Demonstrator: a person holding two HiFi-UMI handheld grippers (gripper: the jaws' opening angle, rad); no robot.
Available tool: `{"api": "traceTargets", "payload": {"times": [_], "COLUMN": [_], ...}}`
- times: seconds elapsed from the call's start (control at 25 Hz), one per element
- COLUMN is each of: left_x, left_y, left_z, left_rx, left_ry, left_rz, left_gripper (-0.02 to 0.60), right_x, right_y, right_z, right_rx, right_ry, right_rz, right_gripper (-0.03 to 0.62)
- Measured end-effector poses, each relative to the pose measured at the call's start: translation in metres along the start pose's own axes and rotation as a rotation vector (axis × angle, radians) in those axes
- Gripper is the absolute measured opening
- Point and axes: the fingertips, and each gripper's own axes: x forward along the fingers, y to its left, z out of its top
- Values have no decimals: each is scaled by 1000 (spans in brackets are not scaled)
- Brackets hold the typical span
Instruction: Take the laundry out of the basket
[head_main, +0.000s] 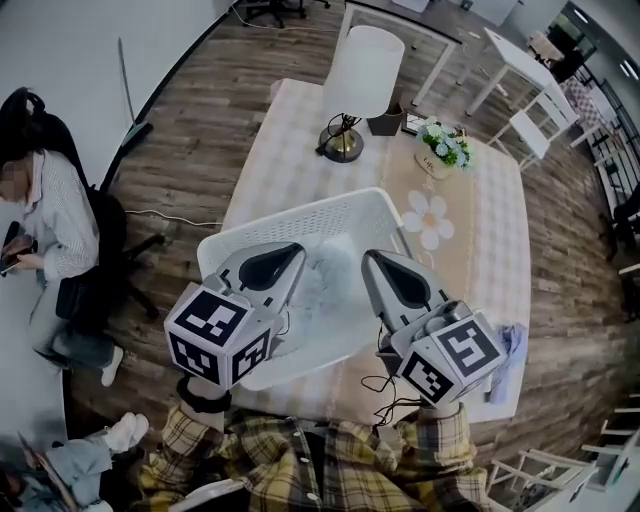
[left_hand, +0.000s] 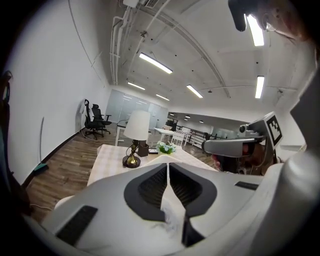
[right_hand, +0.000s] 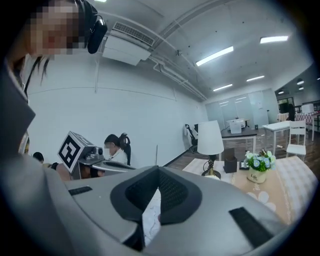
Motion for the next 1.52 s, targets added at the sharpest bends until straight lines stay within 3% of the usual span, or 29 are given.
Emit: {"api": "traceTargets", "payload": {"times": [0.12, 0.28, 0.4, 0.48, 0.6, 0.84, 1.0, 1.12, 1.52], "left_x": [9, 24, 39, 47, 59, 77, 83, 88, 92], "left_y": [17, 34, 39, 43, 44, 44, 38, 35, 55], "left_z": [-13, -32, -44, -53, -65, -92, -113, -134, -203], "left_rx": [-18, -45, -55, -57, -49, 88, 161, 197, 338], "left_ry": [35, 85, 152, 195, 252, 448, 565, 644, 888], "left_rz": [23, 39, 57, 76, 60, -8, -70, -105, -102], "left_gripper": [49, 120, 204, 212, 284, 305, 333, 355, 371], "right_x": [23, 45, 58, 66, 74, 83, 84, 84, 100], "right_y": [2, 4, 0, -3, -8, -13, -10, -8, -22], "right_z": [-13, -37, -52, -64, -84, -121, -149, -177, -253], "right_rx": [-16, -57, -101, -133, -183, -276, -332, -391, -468], "right_ry": [85, 209, 271, 317, 403, 564, 697, 809, 1046], "right_rz": [19, 81, 119, 144, 173, 233, 293, 333, 374], "right_gripper": [28, 36, 80, 93, 143, 203, 308, 337, 397]}}
